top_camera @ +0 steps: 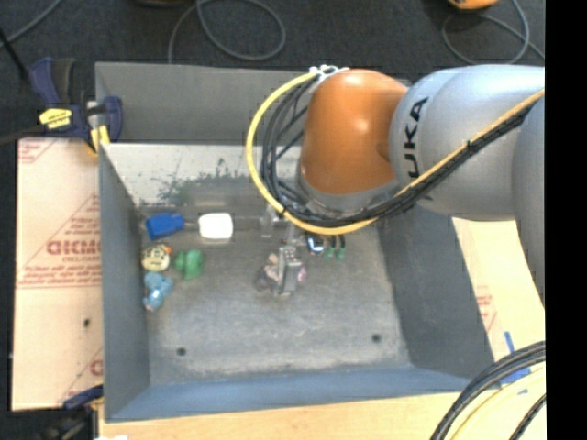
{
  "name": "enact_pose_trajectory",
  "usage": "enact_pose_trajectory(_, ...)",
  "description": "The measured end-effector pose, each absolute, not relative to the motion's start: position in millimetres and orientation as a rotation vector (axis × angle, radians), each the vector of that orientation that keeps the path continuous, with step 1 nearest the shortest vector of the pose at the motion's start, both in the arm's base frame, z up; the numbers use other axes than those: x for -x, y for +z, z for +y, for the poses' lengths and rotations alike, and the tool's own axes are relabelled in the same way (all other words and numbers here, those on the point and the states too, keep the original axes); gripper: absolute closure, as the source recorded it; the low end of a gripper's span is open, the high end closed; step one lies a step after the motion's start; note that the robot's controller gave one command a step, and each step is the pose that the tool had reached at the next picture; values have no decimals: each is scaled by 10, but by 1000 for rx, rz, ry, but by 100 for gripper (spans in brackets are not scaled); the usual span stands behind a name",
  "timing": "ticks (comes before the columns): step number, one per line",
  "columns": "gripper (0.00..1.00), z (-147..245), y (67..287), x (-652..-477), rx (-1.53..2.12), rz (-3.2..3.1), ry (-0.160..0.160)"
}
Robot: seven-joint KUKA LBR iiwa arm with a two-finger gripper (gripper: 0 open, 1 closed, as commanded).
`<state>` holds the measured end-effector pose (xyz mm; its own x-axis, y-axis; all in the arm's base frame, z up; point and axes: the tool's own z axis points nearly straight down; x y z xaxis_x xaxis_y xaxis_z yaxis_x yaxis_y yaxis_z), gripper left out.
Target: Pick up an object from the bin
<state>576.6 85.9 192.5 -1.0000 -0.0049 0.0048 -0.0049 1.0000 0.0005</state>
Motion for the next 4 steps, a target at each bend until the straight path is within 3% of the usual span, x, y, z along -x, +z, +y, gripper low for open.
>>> enact_pose_trajectory(1,0,858,1945,-5768,-7,-3139,-1)
enact_pose_trajectory(2,0,1045,1824,-5856,-77,-3145,1)
enact_pose_trajectory(4,0,507,2267,-5577,208,-3143,2)
